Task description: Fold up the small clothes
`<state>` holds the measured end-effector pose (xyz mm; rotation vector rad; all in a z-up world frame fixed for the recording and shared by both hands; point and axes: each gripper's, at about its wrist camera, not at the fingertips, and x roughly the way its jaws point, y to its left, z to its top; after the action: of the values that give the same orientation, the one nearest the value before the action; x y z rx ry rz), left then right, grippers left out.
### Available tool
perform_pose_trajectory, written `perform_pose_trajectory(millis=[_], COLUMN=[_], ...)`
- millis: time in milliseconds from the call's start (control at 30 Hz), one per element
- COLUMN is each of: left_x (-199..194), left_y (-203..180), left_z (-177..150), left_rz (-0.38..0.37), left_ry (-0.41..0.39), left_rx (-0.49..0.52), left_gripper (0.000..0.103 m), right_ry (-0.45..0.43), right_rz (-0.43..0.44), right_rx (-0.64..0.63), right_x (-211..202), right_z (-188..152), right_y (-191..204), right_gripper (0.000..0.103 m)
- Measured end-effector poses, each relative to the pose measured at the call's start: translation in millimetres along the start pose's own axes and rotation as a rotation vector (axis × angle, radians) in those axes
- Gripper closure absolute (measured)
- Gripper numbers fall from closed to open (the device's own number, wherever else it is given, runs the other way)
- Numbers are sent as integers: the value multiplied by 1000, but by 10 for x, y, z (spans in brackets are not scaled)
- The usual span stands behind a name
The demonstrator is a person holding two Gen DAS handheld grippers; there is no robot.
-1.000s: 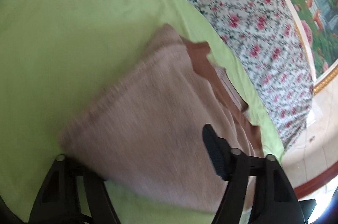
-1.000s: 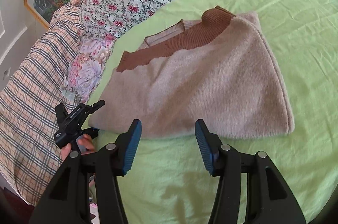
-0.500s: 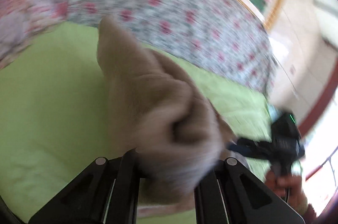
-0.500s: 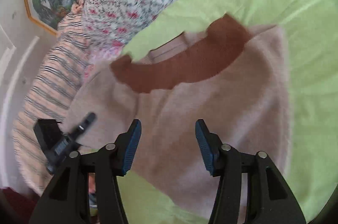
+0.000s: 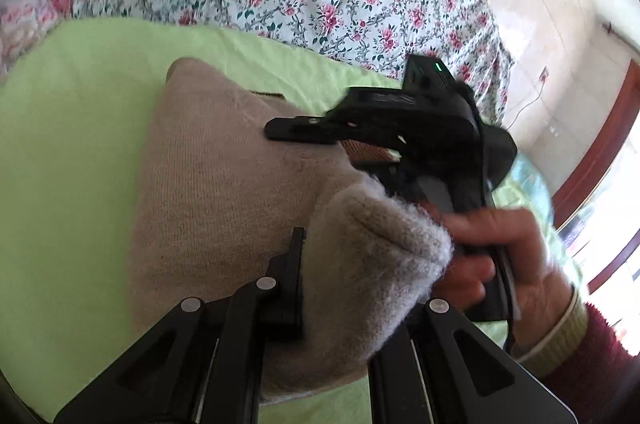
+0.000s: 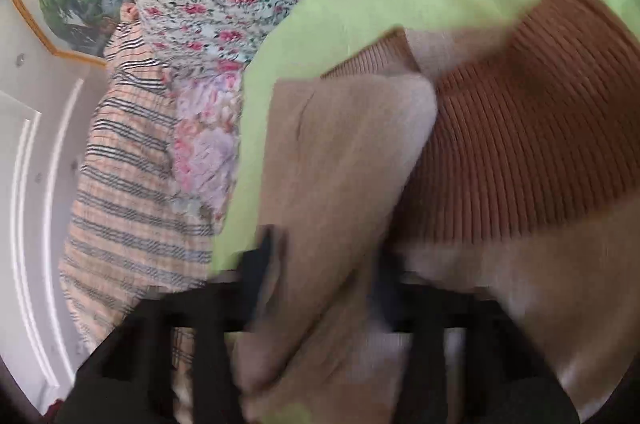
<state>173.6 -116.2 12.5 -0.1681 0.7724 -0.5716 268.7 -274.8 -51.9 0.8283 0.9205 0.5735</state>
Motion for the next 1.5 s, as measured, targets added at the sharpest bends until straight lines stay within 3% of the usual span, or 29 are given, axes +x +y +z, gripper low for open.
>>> perform_pose_trajectory(millis=[100, 200, 333, 500, 633, 800, 900, 967, 1033, 1067, 1100, 1233, 1367, 1500], left_x=[-70, -70, 216, 765, 814, 831, 668, 524, 273, 164, 72, -170, -63, 169], left_y=[-133, -407, -865, -1107, -1234, -1205, -1136, -1073, -958, -883, -805, -380, 31, 380], left_z=[43, 110, 74, -173, -259, -274, -298, -324, -333, -316, -293, -134, 62, 189], left_rz=[9, -40, -85, -116, -100, -119, -162, -177, -171, -164, -153, -95, -45, -83], left_ry=[-15, -25, 15, 149, 141, 172, 198, 207, 181, 164, 150, 111, 124, 173], left_rx=[46, 90, 155, 160, 211, 209, 205, 205, 196, 189, 180, 105, 7, -102], left_gripper=[97, 97, 96, 96, 96, 88, 76, 58, 46, 39, 37, 26, 25, 23], right_ry=[-69, -139, -158, -107, -159, -134, -152, -169, -183, -193, -205, -235, -233, -223], right_rz=[-15, -94, -214, -386, -360, -464, -518, -578, -647, -666, -648, -463, -415, -382], right_rx=[-93, -213, -228, -178, -169, -232, -253, -269, -261, -241, -214, -114, -89, -53], right_x=[-260, -695, -1070, -1142, -1272, -1166, -1192, -1246, -1327, -1387, -1461, -1673, -1658, -1595], right_z=[61, 36, 6, -119, -169, -210, -313, -410, -512, -562, -607, -696, -717, -681], right_y=[247, 417, 124, -446, -520, -488, -393, -330, -318, -330, -346, -404, -404, -461], right_gripper=[85, 85, 85, 85, 86, 85, 84, 78, 60, 46, 41, 38, 35, 35])
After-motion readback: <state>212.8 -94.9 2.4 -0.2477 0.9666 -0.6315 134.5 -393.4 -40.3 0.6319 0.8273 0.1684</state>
